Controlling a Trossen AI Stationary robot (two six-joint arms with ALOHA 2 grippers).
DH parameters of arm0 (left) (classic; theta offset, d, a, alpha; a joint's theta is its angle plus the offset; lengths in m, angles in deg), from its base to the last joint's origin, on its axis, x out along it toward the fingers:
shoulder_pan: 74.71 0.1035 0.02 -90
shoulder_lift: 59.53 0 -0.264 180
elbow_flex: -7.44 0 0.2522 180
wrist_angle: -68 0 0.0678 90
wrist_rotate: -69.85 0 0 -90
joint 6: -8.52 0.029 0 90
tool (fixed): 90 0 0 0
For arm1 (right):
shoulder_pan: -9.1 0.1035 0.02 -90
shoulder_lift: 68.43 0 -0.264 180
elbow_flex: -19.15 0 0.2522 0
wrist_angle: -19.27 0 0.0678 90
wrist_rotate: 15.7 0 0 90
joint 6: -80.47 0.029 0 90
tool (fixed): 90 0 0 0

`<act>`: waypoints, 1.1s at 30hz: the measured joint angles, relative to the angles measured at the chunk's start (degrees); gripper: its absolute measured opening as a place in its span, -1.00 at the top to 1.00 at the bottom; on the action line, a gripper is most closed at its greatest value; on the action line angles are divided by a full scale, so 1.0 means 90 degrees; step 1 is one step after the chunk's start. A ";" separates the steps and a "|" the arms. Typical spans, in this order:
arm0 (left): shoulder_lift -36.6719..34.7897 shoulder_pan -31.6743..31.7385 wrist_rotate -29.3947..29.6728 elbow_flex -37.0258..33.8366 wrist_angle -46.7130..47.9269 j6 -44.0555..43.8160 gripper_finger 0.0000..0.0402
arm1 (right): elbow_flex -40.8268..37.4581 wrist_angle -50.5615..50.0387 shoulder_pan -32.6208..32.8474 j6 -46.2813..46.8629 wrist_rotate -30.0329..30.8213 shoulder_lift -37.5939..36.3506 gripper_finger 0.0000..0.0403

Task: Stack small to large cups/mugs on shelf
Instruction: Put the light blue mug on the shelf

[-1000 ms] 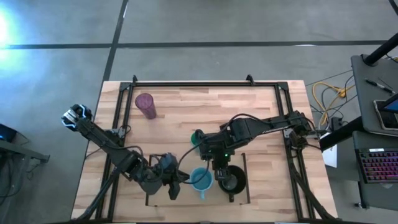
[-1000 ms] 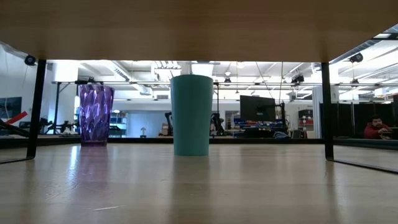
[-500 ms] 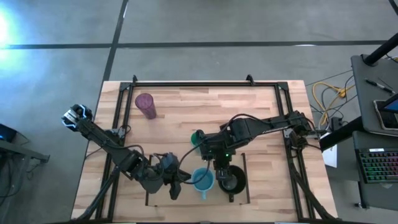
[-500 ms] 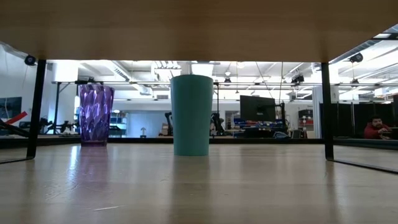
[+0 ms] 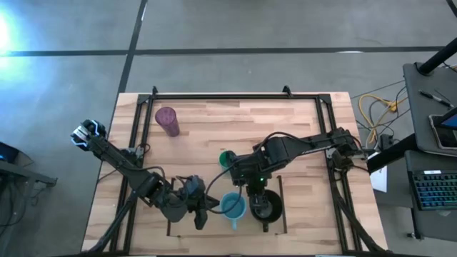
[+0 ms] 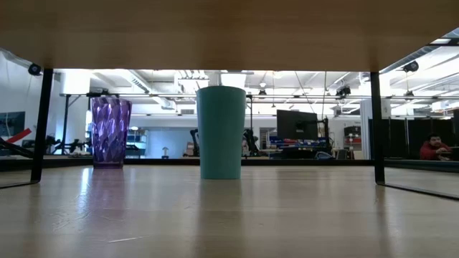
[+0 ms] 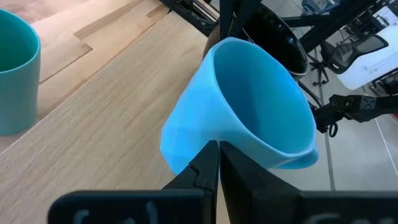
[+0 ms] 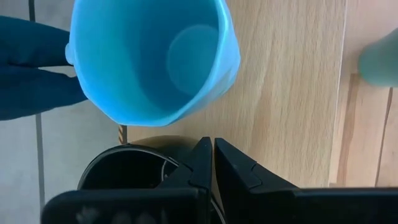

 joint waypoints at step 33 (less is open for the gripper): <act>0.0002 0.0041 -0.0158 -0.0023 -0.0107 0.0670 1.00 | 0.0000 0.0029 0.0001 -0.0176 -0.0252 0.0000 0.94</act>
